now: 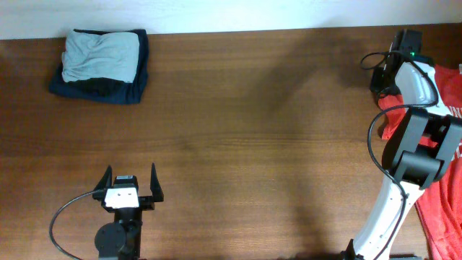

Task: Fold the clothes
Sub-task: 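Reach the right gripper to the orange t-shirt and grasp its edge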

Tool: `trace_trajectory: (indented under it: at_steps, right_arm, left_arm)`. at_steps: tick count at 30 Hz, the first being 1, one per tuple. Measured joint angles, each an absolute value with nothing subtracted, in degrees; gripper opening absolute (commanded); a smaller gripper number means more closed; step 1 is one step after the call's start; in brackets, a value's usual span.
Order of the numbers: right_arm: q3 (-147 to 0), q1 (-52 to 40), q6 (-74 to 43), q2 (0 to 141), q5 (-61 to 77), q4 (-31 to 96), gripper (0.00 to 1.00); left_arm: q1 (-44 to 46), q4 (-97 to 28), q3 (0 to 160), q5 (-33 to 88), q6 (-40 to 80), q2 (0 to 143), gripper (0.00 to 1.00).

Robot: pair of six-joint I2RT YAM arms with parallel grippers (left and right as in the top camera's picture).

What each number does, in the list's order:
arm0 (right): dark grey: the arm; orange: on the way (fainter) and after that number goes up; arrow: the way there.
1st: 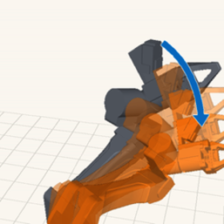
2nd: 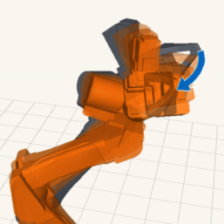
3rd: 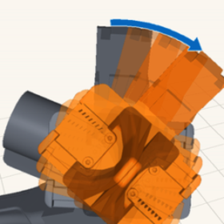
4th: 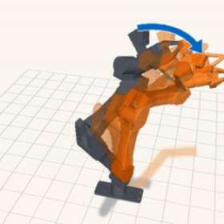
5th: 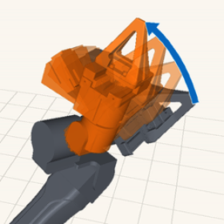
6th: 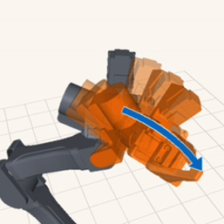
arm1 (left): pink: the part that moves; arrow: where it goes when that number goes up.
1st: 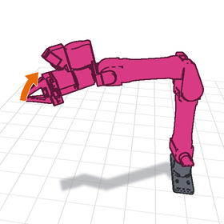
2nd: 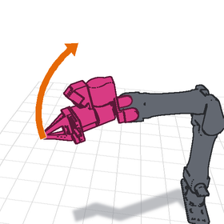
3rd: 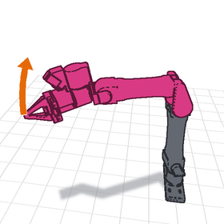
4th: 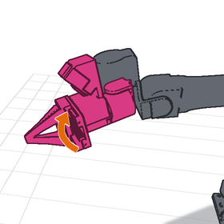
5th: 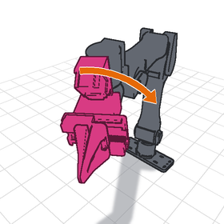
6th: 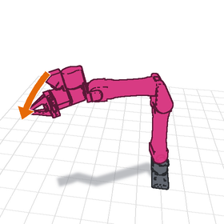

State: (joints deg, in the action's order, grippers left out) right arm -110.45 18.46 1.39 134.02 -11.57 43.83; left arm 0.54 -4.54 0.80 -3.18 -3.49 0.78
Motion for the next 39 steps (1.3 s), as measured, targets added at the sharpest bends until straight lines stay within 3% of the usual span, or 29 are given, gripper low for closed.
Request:
trace_trajectory:
  at_steps: [10,39]
  right_arm:
    - [-111.70,18.46,1.50,132.99,-11.60,47.11,0.04]
    - [-112.36,18.46,2.09,100.03,-13.52,54.89,0.04]
  left_arm:
    - [0.54,-4.54,0.80,-3.16,-3.49,0.78,0.99]
    - [0.54,-4.54,0.78,-3.16,-3.49,0.78,0.99]
